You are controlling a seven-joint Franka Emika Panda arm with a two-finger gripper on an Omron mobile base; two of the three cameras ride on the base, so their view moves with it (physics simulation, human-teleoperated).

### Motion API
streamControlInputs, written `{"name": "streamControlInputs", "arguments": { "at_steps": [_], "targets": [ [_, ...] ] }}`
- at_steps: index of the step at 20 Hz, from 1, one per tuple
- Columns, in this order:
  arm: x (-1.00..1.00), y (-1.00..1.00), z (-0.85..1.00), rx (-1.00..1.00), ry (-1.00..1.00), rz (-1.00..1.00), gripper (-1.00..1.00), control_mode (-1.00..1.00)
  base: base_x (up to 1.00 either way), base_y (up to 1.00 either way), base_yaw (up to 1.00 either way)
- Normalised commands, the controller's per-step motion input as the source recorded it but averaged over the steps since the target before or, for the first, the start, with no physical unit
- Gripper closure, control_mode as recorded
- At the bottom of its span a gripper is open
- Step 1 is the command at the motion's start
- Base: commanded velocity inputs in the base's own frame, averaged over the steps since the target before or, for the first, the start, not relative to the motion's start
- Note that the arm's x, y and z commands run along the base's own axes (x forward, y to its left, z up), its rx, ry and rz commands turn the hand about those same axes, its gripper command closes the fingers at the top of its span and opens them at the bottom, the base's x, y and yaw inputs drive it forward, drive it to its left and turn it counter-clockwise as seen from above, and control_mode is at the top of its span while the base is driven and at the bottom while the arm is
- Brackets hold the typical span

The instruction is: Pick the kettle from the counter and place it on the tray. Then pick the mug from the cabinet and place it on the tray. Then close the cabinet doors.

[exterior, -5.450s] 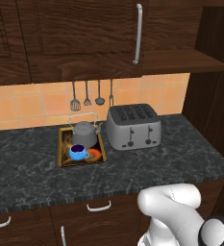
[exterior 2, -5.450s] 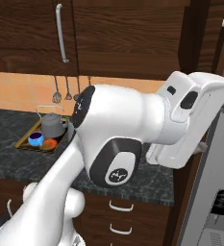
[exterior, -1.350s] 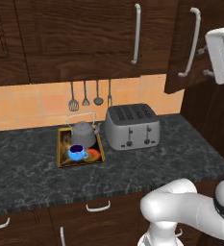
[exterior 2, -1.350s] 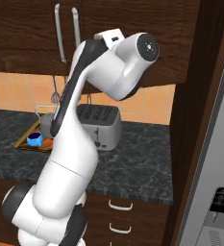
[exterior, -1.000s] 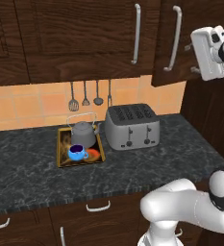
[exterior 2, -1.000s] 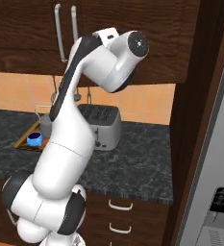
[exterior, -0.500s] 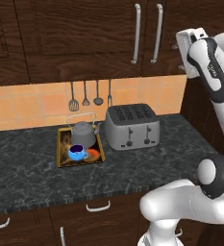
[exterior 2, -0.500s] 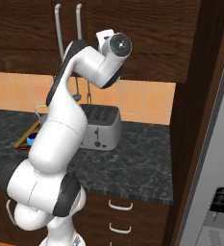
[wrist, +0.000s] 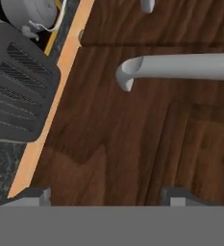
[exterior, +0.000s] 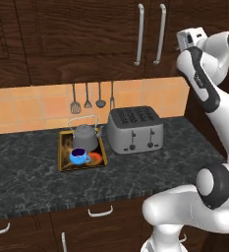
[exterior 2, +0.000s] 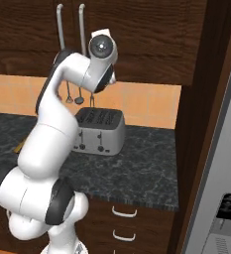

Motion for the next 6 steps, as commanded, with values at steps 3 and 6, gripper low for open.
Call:
{"name": "streamControlInputs", "arguments": {
  "at_steps": [3,6],
  "targets": [
    [0.06,-0.07,-0.12,0.03,0.00,-0.16,-1.00,-1.00,0.00,0.00,0.00],
    [0.00,0.00,-0.12,0.01,0.00,-0.19,-1.00,-1.00,0.00,0.00,0.00]
  ]
}}
